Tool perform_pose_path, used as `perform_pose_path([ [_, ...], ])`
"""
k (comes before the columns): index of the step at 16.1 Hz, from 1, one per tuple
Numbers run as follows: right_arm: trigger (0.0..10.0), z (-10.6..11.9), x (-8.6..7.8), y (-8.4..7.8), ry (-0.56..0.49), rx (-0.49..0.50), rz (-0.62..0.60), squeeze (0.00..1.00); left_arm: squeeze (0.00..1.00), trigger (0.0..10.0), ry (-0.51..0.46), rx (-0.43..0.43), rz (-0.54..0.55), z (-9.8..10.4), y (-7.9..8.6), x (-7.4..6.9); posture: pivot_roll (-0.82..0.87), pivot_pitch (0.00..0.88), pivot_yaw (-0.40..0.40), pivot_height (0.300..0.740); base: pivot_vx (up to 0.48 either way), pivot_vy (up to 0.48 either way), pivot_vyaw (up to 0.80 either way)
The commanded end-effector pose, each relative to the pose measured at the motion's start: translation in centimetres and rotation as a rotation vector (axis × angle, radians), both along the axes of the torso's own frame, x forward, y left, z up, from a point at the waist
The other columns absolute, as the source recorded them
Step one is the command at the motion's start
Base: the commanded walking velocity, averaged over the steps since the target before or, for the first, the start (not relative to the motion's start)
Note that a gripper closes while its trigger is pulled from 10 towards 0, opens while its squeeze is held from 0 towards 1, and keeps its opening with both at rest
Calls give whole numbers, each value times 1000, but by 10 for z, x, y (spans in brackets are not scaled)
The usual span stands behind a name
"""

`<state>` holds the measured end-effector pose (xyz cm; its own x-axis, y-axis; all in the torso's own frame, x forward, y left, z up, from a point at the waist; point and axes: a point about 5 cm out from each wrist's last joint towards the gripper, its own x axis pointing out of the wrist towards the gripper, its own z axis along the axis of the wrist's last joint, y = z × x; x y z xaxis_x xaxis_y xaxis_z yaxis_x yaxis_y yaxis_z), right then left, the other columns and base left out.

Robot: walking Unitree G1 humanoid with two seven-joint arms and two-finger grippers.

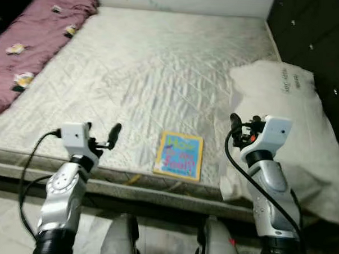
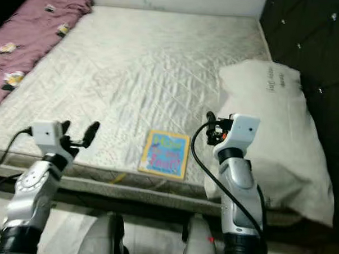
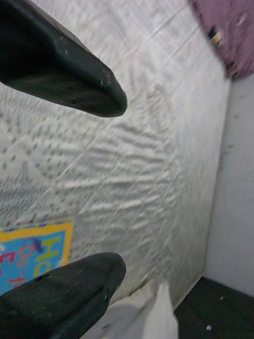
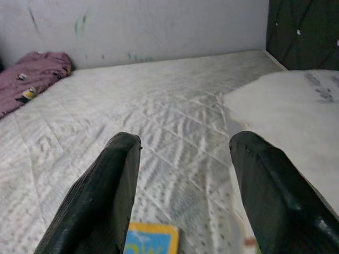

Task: Clean up the room

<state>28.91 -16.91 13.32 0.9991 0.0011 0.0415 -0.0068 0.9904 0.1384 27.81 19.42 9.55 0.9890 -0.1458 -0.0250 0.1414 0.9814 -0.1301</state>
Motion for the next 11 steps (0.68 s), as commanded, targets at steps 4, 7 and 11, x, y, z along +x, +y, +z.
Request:
perform_pose_path([
  [4, 10000, -3, 4, -5, -16, -31, -14, 0, 0, 10000, -53, 124, 11, 13, -2, -9, 66, 0, 24, 740, 0, 0, 0],
  [7, 10000, -17, -9, -14, 9, -146, 2, 0, 0, 10000, -78, 134, 11, 15, -15, -12, 58, 0, -21, 740, 0, 0, 0],
  [11, 10000, -19, -10, -18, 16, -177, 20, 0, 0, 10000, -103, 147, 33, 18, -25, -11, 52, 0, -56, 740, 0, 0, 0],
])
